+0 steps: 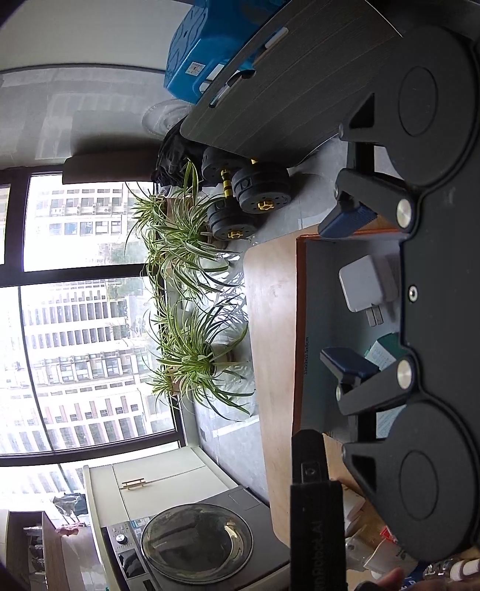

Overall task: Organize rigid objects
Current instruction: 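Open both tools to release the box and adapter in the tray, then withdraw both tools from the tray back toward the remaining items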

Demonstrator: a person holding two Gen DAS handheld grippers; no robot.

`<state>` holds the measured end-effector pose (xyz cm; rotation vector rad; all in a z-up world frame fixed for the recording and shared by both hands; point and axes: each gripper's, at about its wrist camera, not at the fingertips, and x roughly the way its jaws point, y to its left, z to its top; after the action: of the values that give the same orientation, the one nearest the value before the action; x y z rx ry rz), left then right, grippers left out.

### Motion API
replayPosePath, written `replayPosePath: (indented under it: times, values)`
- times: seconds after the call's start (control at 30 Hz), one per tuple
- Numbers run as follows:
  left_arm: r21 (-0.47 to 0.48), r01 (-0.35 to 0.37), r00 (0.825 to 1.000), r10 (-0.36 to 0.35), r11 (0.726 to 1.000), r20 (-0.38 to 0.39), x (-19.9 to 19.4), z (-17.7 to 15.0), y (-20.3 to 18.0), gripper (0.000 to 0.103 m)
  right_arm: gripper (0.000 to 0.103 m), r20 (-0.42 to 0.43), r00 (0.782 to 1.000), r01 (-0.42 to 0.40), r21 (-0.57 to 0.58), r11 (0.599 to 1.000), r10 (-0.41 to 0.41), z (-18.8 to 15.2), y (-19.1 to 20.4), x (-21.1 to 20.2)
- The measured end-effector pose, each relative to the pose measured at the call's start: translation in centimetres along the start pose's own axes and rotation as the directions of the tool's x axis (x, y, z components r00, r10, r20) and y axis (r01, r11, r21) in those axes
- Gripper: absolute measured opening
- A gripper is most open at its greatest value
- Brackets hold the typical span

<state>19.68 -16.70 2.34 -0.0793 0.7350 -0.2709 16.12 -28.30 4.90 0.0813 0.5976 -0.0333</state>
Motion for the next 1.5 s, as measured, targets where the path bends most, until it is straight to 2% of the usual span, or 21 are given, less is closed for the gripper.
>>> replayPosePath:
  times: [0.03,0.23,0.5,0.97,1.5]
  values:
    - [0.0,-0.006,1.0,0.006,1.0,-0.01,-0.2,-0.1,0.0,0.096,0.083,0.002,1.0,0.001,-0.003,1.0,-0.001,-0.2,0.0,-0.3]
    - [0.018,-0.019,0.999,0.02,1.0,-0.049,-1.6,-1.2,0.2,0.102,0.086,-0.051,0.999,0.015,0.03,0.999,-0.014,-0.9,-0.1,-2.0]
    - [0.007,-0.002,0.998,0.002,1.0,-0.066,-2.9,-2.2,0.3,0.103,0.088,-0.044,0.998,0.041,0.044,0.998,-0.039,-1.2,0.5,-5.6]
    - [-0.014,-0.021,0.999,0.02,1.0,-0.051,-6.3,-4.9,2.1,0.103,0.089,-0.067,0.997,0.035,0.044,0.998,-0.032,-2.7,3.3,-9.1]
    - [-0.006,-0.056,0.998,0.055,0.998,-0.029,-8.8,-6.2,4.8,0.103,0.089,-0.086,0.996,-0.026,0.002,1.0,0.026,-3.7,6.8,-9.9]
